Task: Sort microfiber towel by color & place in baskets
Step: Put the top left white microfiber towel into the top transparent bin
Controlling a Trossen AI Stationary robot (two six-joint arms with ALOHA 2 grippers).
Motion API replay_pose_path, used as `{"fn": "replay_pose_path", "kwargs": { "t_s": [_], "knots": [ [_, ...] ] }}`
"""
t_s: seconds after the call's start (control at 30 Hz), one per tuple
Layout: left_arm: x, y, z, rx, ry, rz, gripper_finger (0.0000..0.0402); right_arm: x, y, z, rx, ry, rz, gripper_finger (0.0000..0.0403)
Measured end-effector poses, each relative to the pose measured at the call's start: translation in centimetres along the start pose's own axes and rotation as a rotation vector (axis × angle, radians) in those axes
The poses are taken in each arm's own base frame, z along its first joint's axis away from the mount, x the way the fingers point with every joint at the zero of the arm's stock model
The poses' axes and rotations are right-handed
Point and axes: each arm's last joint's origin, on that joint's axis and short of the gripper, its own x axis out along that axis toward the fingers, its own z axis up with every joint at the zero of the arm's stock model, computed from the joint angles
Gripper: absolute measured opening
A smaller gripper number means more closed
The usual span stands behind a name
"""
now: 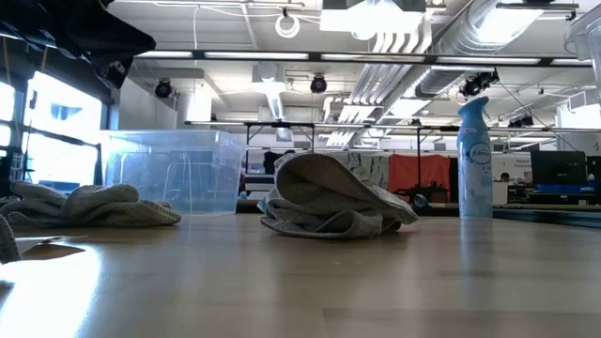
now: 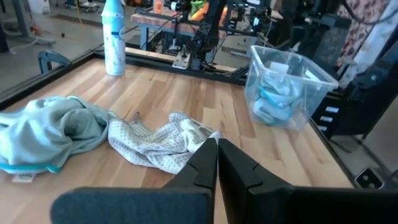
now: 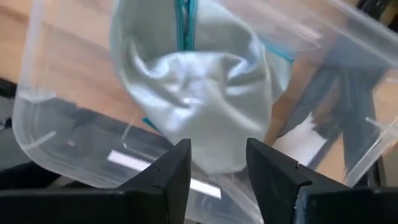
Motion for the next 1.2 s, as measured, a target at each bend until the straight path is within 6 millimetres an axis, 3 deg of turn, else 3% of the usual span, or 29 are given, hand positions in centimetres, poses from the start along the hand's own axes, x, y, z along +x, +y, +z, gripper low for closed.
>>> {"fn": "replay_pose_path", "kwargs": {
  "t_s": [0.33,0.57,0.7,0.87,1.07,1.2],
  "knots": [
    [0.0,0.0,0.2,-0.05,-0.025,0.025,0.0101,-0.1,0.6,1.9,-0.006,-0.107,0.015,0.0136],
    [0.0,-0.2,1.7,-0.135,-0.032,0.095,0.0113,-1.9,0.3,4.3,-0.174,-0.268,0.122,0.0098],
    [0.5,-0.7,3.3,-0.134,0.066,0.171,0.0113,-4.2,-1.6,6.3,-0.26,-0.423,0.223,0.0057],
    [2.0,-1.5,5.2,-0.18,0.184,0.307,0.0113,-5.0,-5.5,9.2,-0.318,-0.557,0.25,0.0006],
    [3.7,-2.6,7.3,-0.328,0.287,0.463,0.0113,-3.5,-9.9,12.3,-0.284,-0.662,0.269,0.0015],
    [4.5,-2.7,7.9,-0.448,0.372,0.602,0.0113,-1.7,-11.6,13.8,-0.294,-0.726,0.294,0.0016]
  ]
}}
